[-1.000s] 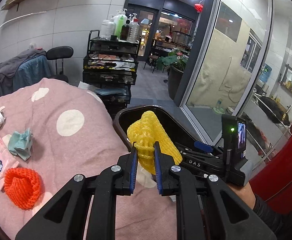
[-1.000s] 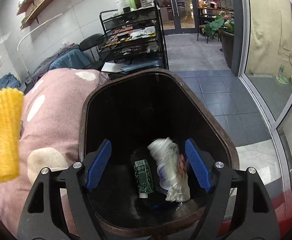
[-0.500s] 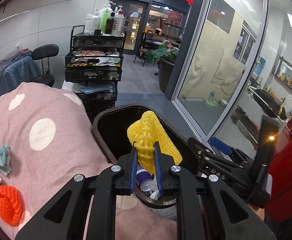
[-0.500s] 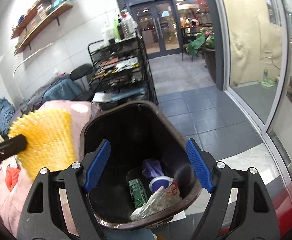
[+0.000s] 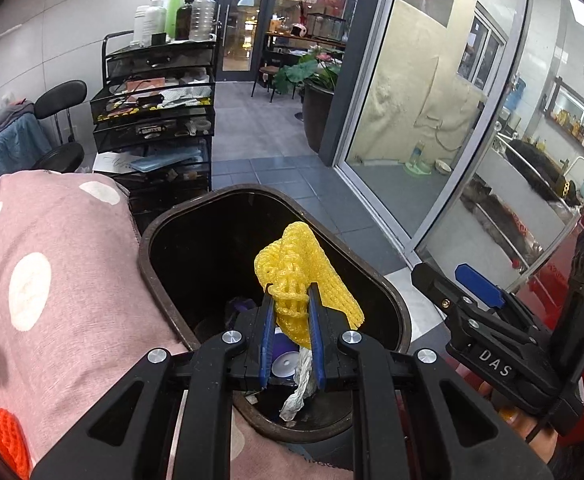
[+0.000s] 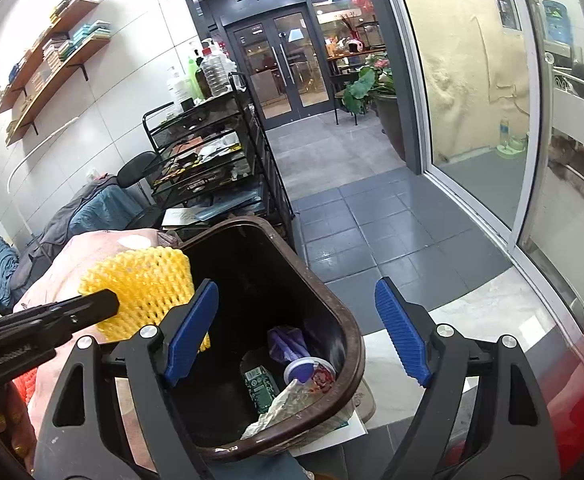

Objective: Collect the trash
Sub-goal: 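Lower the yellow net into the bin and open the left tool, then move both open tools back over the table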

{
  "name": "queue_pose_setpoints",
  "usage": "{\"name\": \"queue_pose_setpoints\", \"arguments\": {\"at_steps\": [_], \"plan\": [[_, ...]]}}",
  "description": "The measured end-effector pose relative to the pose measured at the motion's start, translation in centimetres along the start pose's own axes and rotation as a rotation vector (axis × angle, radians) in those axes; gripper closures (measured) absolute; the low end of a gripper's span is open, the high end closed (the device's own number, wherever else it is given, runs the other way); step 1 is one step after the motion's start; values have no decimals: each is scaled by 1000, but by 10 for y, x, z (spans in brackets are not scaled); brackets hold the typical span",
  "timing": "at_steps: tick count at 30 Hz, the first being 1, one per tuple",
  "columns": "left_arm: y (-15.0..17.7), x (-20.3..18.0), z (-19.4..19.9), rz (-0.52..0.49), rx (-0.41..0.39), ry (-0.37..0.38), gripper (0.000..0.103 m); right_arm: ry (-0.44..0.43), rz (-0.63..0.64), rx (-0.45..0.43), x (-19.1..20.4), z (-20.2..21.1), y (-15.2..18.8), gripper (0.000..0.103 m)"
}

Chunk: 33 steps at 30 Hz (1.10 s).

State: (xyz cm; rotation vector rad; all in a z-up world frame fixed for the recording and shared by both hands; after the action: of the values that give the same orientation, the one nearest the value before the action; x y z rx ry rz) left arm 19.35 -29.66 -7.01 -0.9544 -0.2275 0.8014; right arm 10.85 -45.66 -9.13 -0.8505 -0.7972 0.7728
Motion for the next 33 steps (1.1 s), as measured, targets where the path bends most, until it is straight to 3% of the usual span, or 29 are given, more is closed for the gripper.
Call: {"name": "queue_pose_setpoints", "arguments": {"at_steps": [4,6,8,10,13,18,33], "plan": [[3,-3,-7,7,23,8,81,8,-2,-1,-3,-2,1,22],[5,-2,-8,-3,33,-8,68,16,-3,-5,-5,-2,1,19],[7,-2,-8,0,26,-21,40,32,-6,-9,-9,-3,0,16],[8,0,-4,17,7,-25,22,46,-19,-12,-13,-3,-1,15],[8,1,0,20,-10,-34,11,62,-46,-15,-19,-3,-1,13],[6,-2,14,-15,-57,-52,6,61,-54,-12,-22,-4,-1,11],[16,10,71,-5,-162,-93,5,-21,-18,-4,3,-3,1,11]]}}
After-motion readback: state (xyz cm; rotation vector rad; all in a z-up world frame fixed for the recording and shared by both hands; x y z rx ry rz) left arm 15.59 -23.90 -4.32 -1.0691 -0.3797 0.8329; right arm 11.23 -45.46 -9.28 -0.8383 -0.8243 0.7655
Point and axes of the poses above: each gripper's, at about its wrist camera, not at the fingertips, and z roughly against the way its jaws point, x to its left, y to its underside, the point moved 5 cm from there along -z, roughly the way its jaws point, and after that the axes turned 9 degrees about -x, right-handed, at the moved point
